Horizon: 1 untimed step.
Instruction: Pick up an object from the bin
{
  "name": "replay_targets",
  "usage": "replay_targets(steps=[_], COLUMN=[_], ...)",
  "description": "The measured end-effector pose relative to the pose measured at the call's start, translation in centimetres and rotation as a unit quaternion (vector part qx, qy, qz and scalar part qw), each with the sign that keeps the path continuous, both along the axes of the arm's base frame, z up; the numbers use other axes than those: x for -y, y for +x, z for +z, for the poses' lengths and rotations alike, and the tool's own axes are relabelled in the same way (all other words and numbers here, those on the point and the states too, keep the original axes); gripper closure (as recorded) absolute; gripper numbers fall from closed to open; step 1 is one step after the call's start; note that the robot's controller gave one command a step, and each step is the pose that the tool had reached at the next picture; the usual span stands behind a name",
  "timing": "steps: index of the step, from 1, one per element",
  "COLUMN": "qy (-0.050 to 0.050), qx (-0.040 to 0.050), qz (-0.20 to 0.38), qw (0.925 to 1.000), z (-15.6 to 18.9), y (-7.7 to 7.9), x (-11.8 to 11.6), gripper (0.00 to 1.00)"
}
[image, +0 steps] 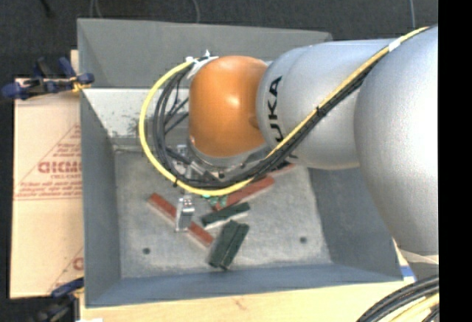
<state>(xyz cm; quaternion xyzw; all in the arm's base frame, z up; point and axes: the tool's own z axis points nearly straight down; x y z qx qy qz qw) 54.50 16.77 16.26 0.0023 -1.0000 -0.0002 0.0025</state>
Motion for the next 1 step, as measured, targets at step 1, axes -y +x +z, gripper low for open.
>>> replay_targets(steps=[1], qy=[0.001], qx=[0.0037], qz=[-0.002], qw=[1.0], z=[0.46], y=[0.2], x=[0.08], gripper=[0.0])
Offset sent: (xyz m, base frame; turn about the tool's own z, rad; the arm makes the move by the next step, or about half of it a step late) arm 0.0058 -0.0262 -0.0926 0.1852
